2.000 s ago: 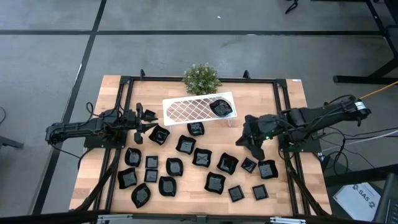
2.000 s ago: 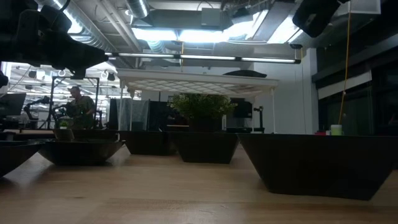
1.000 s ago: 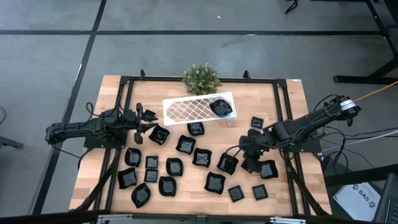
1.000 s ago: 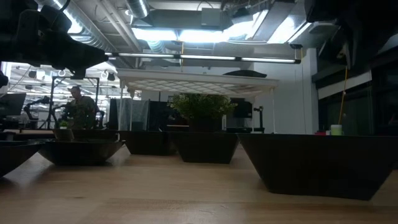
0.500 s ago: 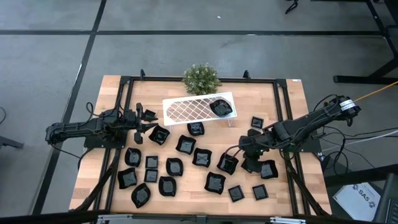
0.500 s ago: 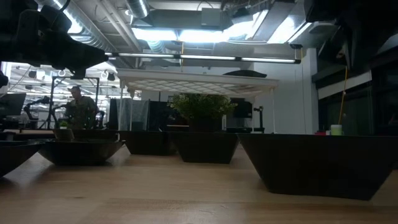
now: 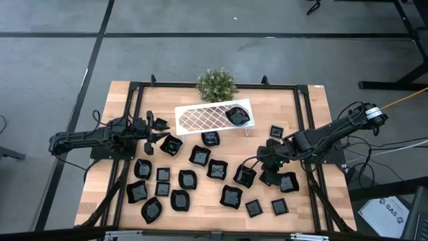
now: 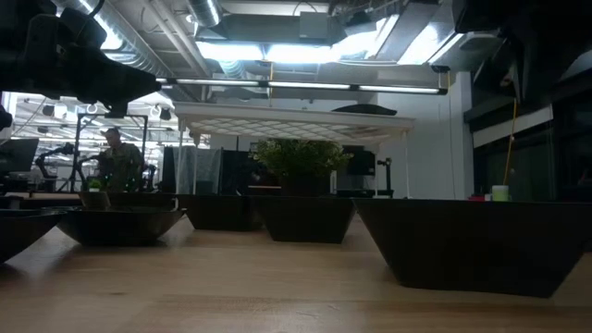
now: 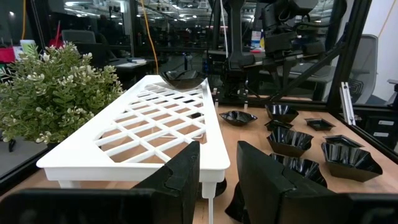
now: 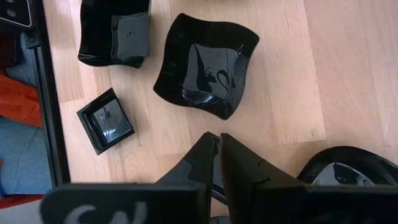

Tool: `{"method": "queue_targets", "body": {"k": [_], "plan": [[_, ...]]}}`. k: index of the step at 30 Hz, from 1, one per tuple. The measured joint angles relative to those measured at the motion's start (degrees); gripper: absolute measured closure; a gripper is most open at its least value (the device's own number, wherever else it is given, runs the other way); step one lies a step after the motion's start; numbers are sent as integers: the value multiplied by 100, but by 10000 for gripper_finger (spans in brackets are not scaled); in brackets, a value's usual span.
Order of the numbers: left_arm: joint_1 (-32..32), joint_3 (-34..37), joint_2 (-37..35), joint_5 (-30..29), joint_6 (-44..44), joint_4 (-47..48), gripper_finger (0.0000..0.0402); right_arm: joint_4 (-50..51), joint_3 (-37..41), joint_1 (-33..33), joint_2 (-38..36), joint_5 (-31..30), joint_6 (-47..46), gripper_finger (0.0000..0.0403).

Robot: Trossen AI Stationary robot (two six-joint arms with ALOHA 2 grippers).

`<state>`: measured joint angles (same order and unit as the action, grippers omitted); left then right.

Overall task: Pick & Place Mini shaped plates
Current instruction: Stack the leaf shaped plate on top of the leaf-shaped plate on the shelf

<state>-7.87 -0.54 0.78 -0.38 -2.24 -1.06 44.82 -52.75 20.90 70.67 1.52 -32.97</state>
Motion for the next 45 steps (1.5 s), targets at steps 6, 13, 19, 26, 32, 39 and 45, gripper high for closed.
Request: {"method": "queue_targets", "body": {"k": [6, 13, 19, 26, 32, 39, 45], "plan": [[2, 0, 1, -1, 0, 0, 302, -2, 0, -18, 0, -67, 28, 374], [0, 0, 0, 0, 0, 0, 302, 138, 0, -35, 285, -152, -625, 332], [0, 0, 1, -1, 0, 0, 302, 505, 0, -35, 730, -339, -750, 260], [-1, 2, 2, 0, 0, 0, 302, 840, 2, -37, 1181, -1077, -1581, 245], [2, 0, 1, 0, 0, 0, 302, 986, 4, -37, 1519, -1101, -2328, 257], [1, 2, 0, -1, 0, 0, 302, 987, 24, -37, 1842, -1393, -2759, 274], [-1, 1, 1, 0, 0, 0, 302, 973, 24, -37, 1991, -1510, -2815, 285]]}}
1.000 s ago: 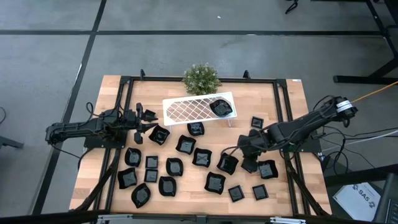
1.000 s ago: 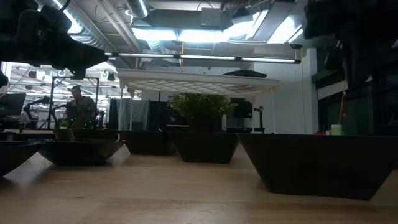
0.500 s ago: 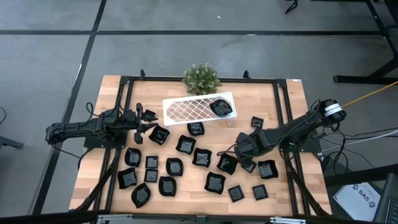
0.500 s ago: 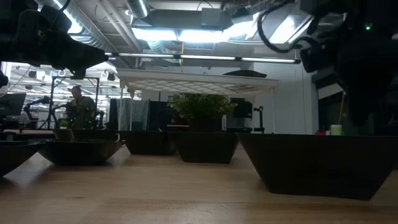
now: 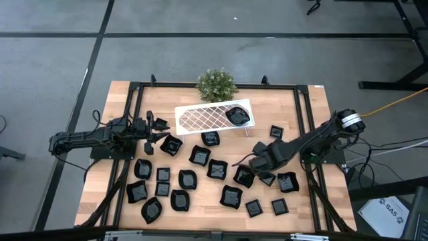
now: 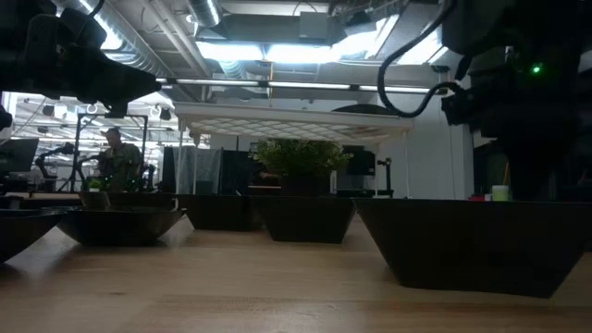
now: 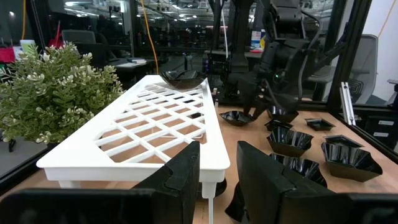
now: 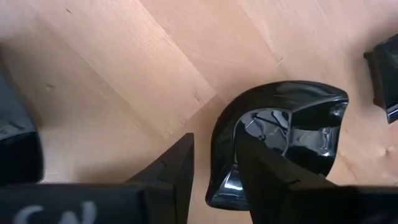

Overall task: Pick & Place Mini shaped plates
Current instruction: Stack the leaf shaped plate on top of the leaf-shaped plate on the shelf

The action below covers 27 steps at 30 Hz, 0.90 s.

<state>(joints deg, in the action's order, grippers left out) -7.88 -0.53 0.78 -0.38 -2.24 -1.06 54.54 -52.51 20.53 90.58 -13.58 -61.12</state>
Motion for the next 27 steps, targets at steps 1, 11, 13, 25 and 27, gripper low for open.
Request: {"method": "queue_targets", "body": {"k": [1, 11, 13, 25, 27], "plan": [[1, -1, 1, 0, 0, 0, 302, 1, 0, 0, 40, -32, -7, 287], [2, -1, -1, 0, 0, 0, 302, -26, 2, 0, 358, -186, -15, 300], [2, -1, 0, 0, 0, 0, 302, -32, 2, 0, 361, -191, -17, 304], [1, -1, -1, 0, 0, 0, 302, -47, 2, 0, 361, -207, -190, 394], [1, 1, 0, 0, 0, 0, 302, -46, 2, 0, 361, -206, -204, 396]]}}
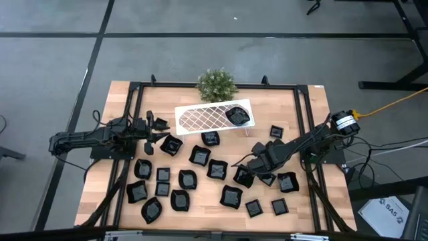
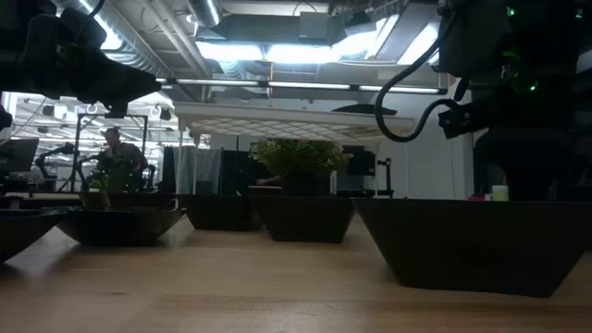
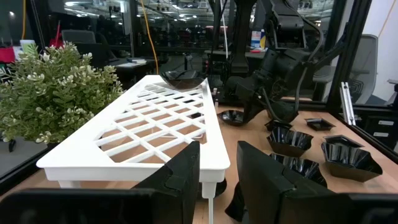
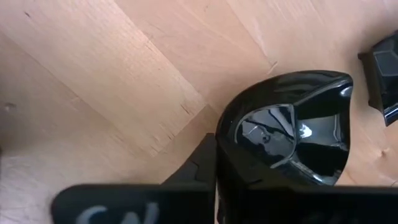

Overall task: Pick & Place Mini shaped plates
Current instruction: Stack the leaf shaped plate on top of the leaf-shaped plate on the shelf

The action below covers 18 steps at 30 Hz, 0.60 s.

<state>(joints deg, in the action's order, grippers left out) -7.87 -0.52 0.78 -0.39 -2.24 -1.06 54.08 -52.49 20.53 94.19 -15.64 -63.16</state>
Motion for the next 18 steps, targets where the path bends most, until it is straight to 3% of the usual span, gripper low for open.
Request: {"method": "queue_targets", "body": {"k": [18], "plan": [[0, -1, 0, 0, 0, 0, 302, 77, 0, 1, -431, 73, -301, 401]]}}
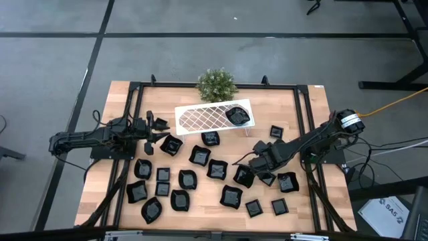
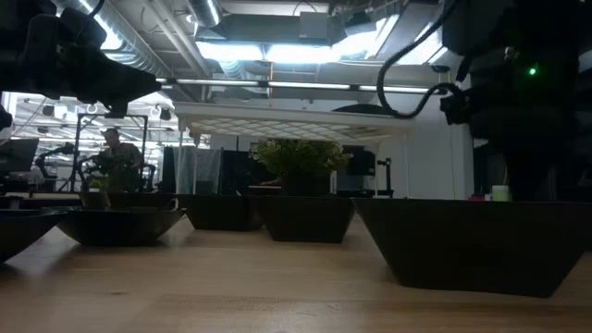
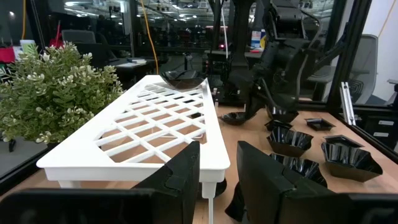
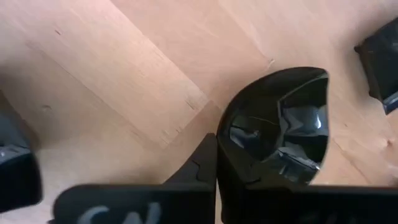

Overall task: Pick & Place Mini shaped plates
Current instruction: Stack the leaf shaped plate on top of the leaf-shaped plate on the shelf

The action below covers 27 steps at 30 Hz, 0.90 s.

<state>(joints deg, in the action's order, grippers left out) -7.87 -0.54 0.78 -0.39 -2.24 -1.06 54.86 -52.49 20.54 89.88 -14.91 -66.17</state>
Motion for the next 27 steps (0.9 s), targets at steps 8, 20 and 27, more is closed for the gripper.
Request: {"method": "queue_targets", "body": {"k": [8, 20, 27], "plan": [[0, 0, 1, 0, 0, 0, 302, 25, 0, 0, -638, -249, -292, 401], [2, 0, 2, 0, 0, 0, 302, 85, 0, -83, -1461, -1752, -773, 402], [1, 0, 1, 0, 0, 0, 302, 79, 0, -459, -1677, -2269, -234, 402]]}}
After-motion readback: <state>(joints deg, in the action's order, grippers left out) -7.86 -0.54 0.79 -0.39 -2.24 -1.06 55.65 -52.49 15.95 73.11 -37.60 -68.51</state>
